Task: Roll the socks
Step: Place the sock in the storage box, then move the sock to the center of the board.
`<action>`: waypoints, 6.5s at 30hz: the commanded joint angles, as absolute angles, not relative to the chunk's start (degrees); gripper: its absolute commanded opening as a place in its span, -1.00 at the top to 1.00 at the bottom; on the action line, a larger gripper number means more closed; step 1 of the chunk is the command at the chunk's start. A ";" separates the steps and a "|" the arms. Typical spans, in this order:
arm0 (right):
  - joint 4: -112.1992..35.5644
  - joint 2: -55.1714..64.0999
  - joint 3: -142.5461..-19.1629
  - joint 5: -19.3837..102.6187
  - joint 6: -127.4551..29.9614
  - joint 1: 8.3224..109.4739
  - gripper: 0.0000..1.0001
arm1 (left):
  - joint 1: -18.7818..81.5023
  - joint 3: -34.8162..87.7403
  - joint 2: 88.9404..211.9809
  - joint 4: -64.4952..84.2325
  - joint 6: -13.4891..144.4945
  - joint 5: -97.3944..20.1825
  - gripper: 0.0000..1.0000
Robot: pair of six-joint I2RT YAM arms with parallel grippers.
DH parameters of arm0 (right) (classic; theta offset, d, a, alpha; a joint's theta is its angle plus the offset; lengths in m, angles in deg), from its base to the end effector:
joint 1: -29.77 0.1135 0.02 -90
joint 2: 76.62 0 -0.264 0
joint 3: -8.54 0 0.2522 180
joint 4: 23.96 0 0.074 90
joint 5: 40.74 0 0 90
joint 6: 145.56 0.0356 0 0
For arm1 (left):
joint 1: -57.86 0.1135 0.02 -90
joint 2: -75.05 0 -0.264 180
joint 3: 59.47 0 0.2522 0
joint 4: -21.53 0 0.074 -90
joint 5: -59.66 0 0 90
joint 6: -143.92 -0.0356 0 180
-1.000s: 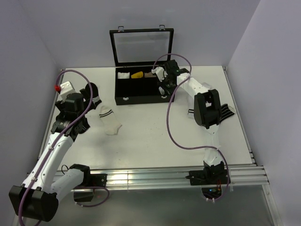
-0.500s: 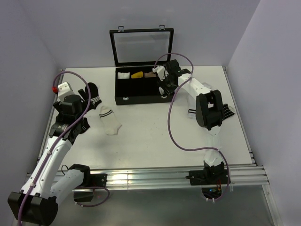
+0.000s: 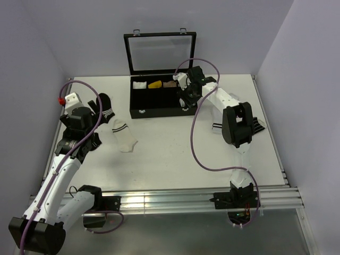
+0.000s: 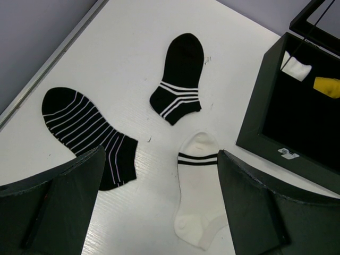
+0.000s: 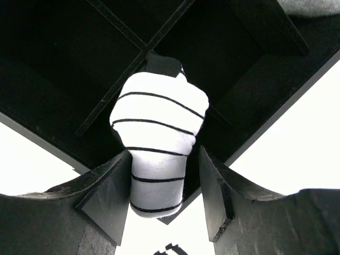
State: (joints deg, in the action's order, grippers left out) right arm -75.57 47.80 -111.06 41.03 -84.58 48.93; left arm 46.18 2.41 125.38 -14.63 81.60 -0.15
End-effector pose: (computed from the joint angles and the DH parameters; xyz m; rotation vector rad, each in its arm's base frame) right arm 0.4526 0.1627 0.2191 -1.0887 2.2998 0.1164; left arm 0.1934 -0.0217 0.3236 -0.5937 1.8466 0.0723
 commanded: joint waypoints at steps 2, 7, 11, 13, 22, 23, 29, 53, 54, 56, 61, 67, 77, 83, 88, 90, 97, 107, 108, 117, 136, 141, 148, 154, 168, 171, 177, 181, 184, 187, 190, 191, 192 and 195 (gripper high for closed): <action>-81.84 44.50 -112.18 41.43 -82.54 49.90 -0.18 | 46.52 2.28 124.27 -13.06 81.17 -0.64 -0.83; -81.67 42.74 -112.01 41.88 -82.02 50.16 -0.18 | 46.43 2.37 124.36 -12.98 81.26 -0.72 -0.83; -80.44 41.07 -111.31 41.88 -81.75 50.16 -0.19 | 46.52 2.28 124.19 -13.07 81.26 -0.81 -0.82; -80.44 40.54 -111.48 41.96 -81.58 50.25 -0.19 | 46.52 2.37 124.27 -13.07 81.17 -0.81 -0.82; -80.61 40.28 -111.57 42.58 -80.96 50.69 -0.04 | 46.43 2.19 124.01 -13.07 81.17 -0.90 -0.82; -80.70 40.63 -111.57 42.67 -80.96 50.69 0.09 | 46.52 2.19 124.01 -12.98 81.26 -0.90 -0.83; -80.96 42.47 -110.96 43.98 -80.79 50.69 0.55 | 46.52 2.19 123.92 -12.98 81.26 -1.08 -0.83; -81.93 45.38 -113.32 41.35 -78.59 48.58 0.14 | 46.43 2.11 124.10 -13.07 81.17 -1.34 -0.82; -81.15 43.98 -113.50 41.00 -78.41 48.58 0.11 | 46.52 2.19 124.01 -13.07 81.08 -1.34 -0.82; -79.48 42.48 -113.06 40.29 -77.37 48.58 0.06 | 46.43 2.19 124.10 -12.98 81.08 -1.43 -0.82; -73.59 41.94 -112.44 42.57 -73.85 48.58 0.14 | 46.52 2.11 123.92 -13.15 81.08 -1.34 -0.82; -70.78 44.76 -113.33 43.19 -70.59 48.58 0.21 | 46.43 2.11 123.83 -13.15 81.08 -1.34 -0.82; -65.40 51.08 -113.94 45.30 -68.57 48.58 0.64 | 46.52 2.11 123.92 -13.07 81.17 -1.60 -0.82; -70.32 53.55 -116.05 43.81 -70.06 48.67 0.73 | 46.43 2.11 123.92 -13.06 81.08 -1.69 -0.82; -71.74 52.24 -115.26 43.98 -70.33 48.67 0.72 | 46.43 2.02 123.92 -12.89 80.99 -2.04 -0.82; -70.51 49.27 -113.95 44.34 -70.15 48.67 0.69 | 46.43 2.11 123.92 -13.06 81.17 -1.87 -0.82; -69.80 40.28 -111.57 45.04 -69.01 48.67 0.51 | 46.52 2.10 123.57 -12.89 81.17 -1.87 -0.82; -72.09 42.03 -107.09 46.71 -67.16 48.58 0.52 | 46.52 2.11 122.87 -13.07 81.26 -1.96 -0.82; -72.09 42.47 -106.82 46.88 -66.99 48.58 0.53 | 46.52 2.11 122.78 -13.07 81.34 -1.96 -0.82; -73.92 47.92 -107.34 48.81 -65.58 47.61 0.56 | 46.52 1.93 122.87 -12.98 81.26 -2.39 -0.82; -58.30 17.27 -96.64 50.65 -61.46 48.14 0.31 | 46.61 2.37 122.43 -13.59 82.22 -3.54 -0.83; -52.59 4.44 -87.15 56.36 -59.08 48.14 0.21 | 46.61 2.46 121.02 -13.94 82.66 -3.36 -0.83; -49.41 -9.19 -74.15 65.77 -52.14 48.05 -0.05 | 46.61 2.46 117.51 -14.65 83.37 -1.43 -0.85; -52.39 -15.35 -64.82 64.56 -45.99 48.05 -0.46 | 46.44 2.11 114.52 -15.61 83.98 -1.08 -0.86; -58.03 -7.19 -58.13 63.59 -34.65 46.13 -0.76 | 44.15 -0.18 108.81 -18.08 83.46 0.95 -0.88; -57.67 -3.25 -58.30 59.56 -32.98 42.97 -0.73 | 43.62 -0.18 108.98 -17.55 83.11 1.03 -0.88; -57.50 5.29 -60.15 50.15 -31.13 36.02 -0.63 | 43.36 -0.36 110.21 -16.93 82.49 0.68 -0.88; -56.80 11.87 -62.34 47.50 -30.60 33.82 -0.62 | 42.83 -0.27 110.83 -16.58 82.22 0.51 -0.87; -57.14 16.18 -64.98 47.50 -30.69 33.64 -0.62 | 42.74 -0.27 111.44 -16.40 81.79 0.68 -0.88; -58.81 20.14 -67.01 46.28 -31.04 33.64 -0.62 | 42.65 -0.18 111.53 -16.58 81.79 1.03 -0.87; -59.34 21.38 -66.05 44.17 -30.51 33.73 -0.62 | 42.65 -0.27 111.53 -16.49 81.78 0.86 -0.88; -59.26 21.21 -65.61 43.38 -29.82 33.73 -0.62 | 42.65 -0.27 111.53 -16.49 81.78 0.77 -0.87; -59.34 21.03 -64.73 41.37 -29.64 33.81 -0.62 | 42.65 -0.18 111.53 -16.41 81.78 0.77 -0.87; -61.45 20.85 -63.94 38.64 -29.02 34.95 -0.62 | 42.57 -0.27 111.71 -16.32 81.61 0.42 -0.87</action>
State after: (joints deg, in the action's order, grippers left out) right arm -59.42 21.34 -64.68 42.73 -30.44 33.93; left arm 42.81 -0.39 111.68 -17.80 83.07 0.11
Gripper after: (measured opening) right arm 0.812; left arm 0.939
